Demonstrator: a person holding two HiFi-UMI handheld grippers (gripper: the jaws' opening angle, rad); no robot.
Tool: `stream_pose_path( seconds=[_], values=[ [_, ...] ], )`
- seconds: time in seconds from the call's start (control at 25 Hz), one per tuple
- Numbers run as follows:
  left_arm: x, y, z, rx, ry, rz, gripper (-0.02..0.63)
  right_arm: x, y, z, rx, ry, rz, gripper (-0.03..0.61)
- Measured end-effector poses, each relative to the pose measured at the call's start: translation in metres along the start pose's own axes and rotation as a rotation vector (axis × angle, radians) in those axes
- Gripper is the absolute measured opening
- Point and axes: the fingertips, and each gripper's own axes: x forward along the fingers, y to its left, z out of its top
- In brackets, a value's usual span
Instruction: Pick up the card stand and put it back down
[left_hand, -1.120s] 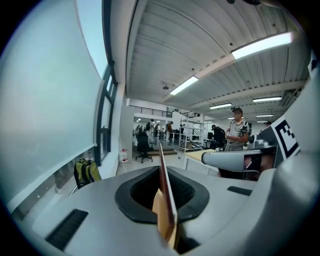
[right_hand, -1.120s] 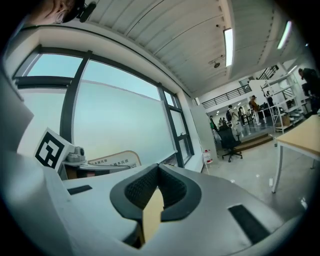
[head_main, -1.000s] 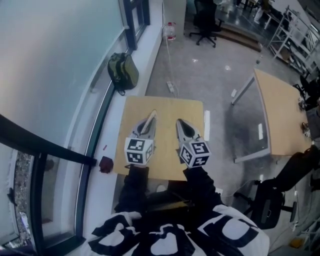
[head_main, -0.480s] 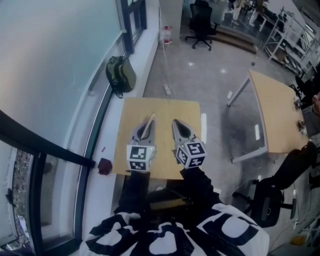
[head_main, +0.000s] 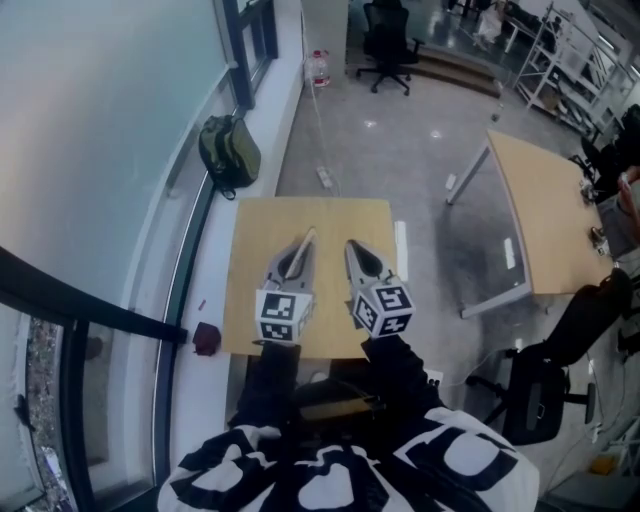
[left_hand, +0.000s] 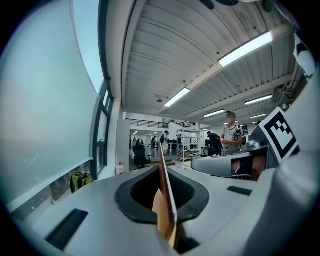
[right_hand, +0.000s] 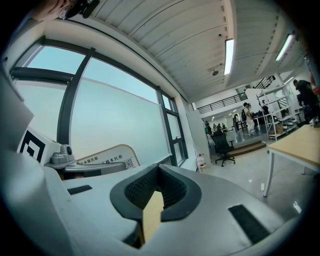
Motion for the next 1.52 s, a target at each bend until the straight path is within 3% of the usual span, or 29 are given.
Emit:
stream_pose_path(
  seconds=[0.84, 1.04, 1.52],
  values=[
    [0.08, -0.07, -0.042, -0.023, 0.09, -0.223, 0.026, -0.036, -0.102, -0.026, 0.088, 0.032, -0.21, 0.002],
    [0.101, -0.08, -0.046, -0.002, 0.082, -0.245, 0.026, -0.042, -0.127, -0.04, 0.113, 0.059, -0.261, 0.003],
    [0.181, -0.083, -0.092, 0.003, 0.148, -0.274, 0.026, -0.042, -0.185, -0.073, 0.169, 0.125, -0.337, 0.002]
  ],
)
